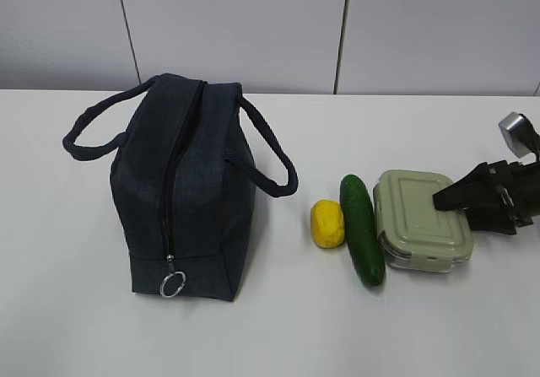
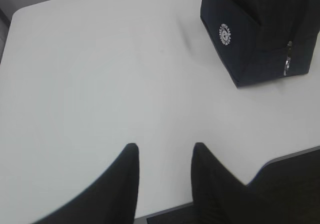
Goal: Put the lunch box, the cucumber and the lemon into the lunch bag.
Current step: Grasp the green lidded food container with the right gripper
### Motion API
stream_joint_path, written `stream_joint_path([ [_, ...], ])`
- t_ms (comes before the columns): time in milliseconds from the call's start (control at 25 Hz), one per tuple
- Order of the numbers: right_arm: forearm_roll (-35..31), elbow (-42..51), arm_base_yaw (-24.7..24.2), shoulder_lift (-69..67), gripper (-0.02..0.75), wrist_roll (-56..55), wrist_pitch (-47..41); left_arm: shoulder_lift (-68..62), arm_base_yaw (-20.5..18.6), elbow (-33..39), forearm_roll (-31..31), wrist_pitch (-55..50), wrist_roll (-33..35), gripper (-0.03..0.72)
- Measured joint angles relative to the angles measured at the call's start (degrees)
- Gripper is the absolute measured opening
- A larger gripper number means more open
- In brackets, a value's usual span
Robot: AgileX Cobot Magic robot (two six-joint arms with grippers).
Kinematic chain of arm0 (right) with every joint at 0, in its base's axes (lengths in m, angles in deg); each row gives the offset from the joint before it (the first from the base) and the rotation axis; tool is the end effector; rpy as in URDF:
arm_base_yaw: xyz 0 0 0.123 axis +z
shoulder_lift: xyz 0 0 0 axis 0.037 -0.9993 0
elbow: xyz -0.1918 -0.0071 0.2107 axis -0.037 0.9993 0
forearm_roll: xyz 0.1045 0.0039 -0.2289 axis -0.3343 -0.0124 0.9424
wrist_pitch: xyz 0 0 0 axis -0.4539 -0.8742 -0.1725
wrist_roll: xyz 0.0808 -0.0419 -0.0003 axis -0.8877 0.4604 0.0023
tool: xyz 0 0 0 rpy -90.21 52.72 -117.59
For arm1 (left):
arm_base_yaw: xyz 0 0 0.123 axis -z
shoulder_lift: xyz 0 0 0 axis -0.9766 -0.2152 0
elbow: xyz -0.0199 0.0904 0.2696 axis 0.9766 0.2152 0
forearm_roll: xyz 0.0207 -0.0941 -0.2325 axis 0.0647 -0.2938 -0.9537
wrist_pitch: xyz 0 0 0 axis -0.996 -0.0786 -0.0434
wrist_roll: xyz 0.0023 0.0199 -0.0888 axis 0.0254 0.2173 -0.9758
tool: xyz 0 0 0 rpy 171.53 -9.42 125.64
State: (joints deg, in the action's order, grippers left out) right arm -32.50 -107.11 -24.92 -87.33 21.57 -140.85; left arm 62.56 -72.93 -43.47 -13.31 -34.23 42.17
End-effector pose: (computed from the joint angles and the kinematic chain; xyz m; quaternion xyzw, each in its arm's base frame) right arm 0.3703 -0.0737 0.0943 -0.0342 0.8805 0.4459 0.1575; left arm -0.0074 -0.0066 0.2760 0.1284 0.8575 -0.0116 0.4981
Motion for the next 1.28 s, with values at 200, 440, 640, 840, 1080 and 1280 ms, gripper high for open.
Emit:
stream_joint_path([
  [200,0.3,0.0,0.9,0.0,0.599,0.0,0.0,0.0,0.0,0.0,0.0,0.0,0.0,0.239],
  [440,0.3,0.0,0.9,0.0,0.588,-0.1,0.0,0.0,0.0,0.0,0.0,0.0,0.0,0.239],
  [640,0.3,0.0,0.9,0.0,0.519,-0.1,-0.5,0.0,0.0,0.0,0.0,0.0,0.0,0.239],
  [840,-0.3,0.0,0.9,0.2,0.386,-0.6,-1.3,0.0,0.0,0.0,0.0,0.0,0.0,0.239],
  [1080,-0.3,0.0,0.9,0.2,0.37,-0.6,-1.5,0.0,0.0,0.0,0.0,0.0,0.0,0.239],
  [1280,-0.3,0.0,0.9,0.2,0.37,-0.6,-1.5,-4.2,0.0,-1.5,0.1,-1.2,0.0,0.239],
])
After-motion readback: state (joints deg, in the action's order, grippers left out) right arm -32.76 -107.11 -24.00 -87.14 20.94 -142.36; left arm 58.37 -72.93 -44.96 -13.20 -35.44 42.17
